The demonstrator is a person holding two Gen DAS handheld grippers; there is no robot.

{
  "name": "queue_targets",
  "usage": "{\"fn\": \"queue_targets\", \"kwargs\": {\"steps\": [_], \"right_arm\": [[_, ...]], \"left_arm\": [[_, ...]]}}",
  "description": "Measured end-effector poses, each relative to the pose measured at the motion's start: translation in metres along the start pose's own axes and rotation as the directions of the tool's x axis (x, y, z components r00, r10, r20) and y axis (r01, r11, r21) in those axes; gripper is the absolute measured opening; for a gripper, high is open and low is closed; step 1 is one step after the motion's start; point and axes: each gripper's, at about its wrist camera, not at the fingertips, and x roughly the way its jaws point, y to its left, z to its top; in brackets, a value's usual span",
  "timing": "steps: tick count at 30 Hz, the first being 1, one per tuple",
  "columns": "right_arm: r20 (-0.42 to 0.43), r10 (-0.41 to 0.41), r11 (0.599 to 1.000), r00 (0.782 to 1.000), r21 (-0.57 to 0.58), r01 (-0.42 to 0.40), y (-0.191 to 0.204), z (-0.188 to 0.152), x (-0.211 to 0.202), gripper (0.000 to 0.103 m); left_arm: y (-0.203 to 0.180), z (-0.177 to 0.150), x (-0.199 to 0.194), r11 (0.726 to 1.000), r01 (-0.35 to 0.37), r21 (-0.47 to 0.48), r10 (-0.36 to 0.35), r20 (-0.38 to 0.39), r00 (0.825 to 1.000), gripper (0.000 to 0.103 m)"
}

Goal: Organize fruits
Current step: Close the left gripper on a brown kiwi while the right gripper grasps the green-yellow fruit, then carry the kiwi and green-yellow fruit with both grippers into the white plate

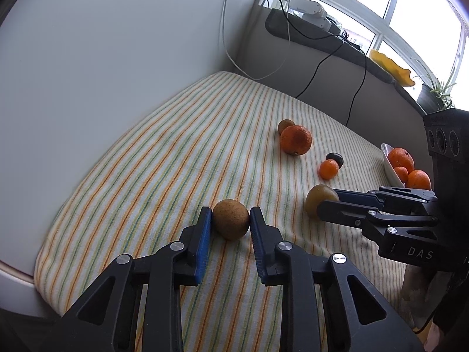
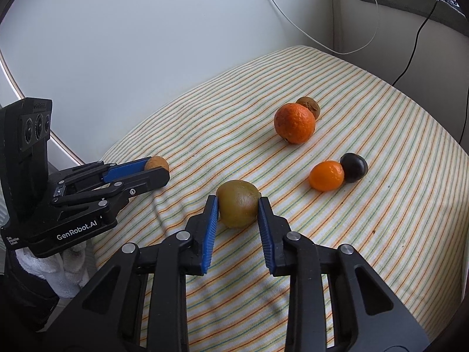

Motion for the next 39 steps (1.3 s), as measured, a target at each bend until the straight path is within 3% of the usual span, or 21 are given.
{"fn": "queue_targets", "kwargs": {"steps": [20,39], "right_arm": [[0.144,-0.044,0.994,0.989,0.11,0.028,-0.039,-0.028,-0.085,0.027],[0.248,-0.205,0.96,0.947,0.24,0.145,-0.098,-0.069,-0.179,0.027]], "left_arm": [[-0.064,0.015,-0.007,0.99,0.11,0.091,-0.113,0.019,0.993,0.025],[-0.147,0.024,0.007,0.95,0.227,0.216,-0.229,-0.015,0.973,0.025]]}}
